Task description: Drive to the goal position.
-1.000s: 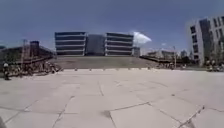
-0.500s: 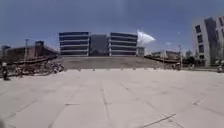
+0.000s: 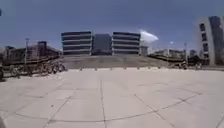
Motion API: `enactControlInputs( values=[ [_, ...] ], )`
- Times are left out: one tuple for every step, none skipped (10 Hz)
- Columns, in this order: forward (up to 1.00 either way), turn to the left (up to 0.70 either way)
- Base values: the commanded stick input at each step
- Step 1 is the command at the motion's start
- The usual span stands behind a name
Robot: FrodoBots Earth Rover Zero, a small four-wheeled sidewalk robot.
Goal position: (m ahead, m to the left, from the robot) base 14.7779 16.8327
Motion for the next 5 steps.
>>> enactControlInputs(
  values=[
    [1.00, 0.00],
    [1.00, 0.00],
    [1.00, 0.00],
    [1.00, 0.00],
    [1.00, 0.00]
  ],
)
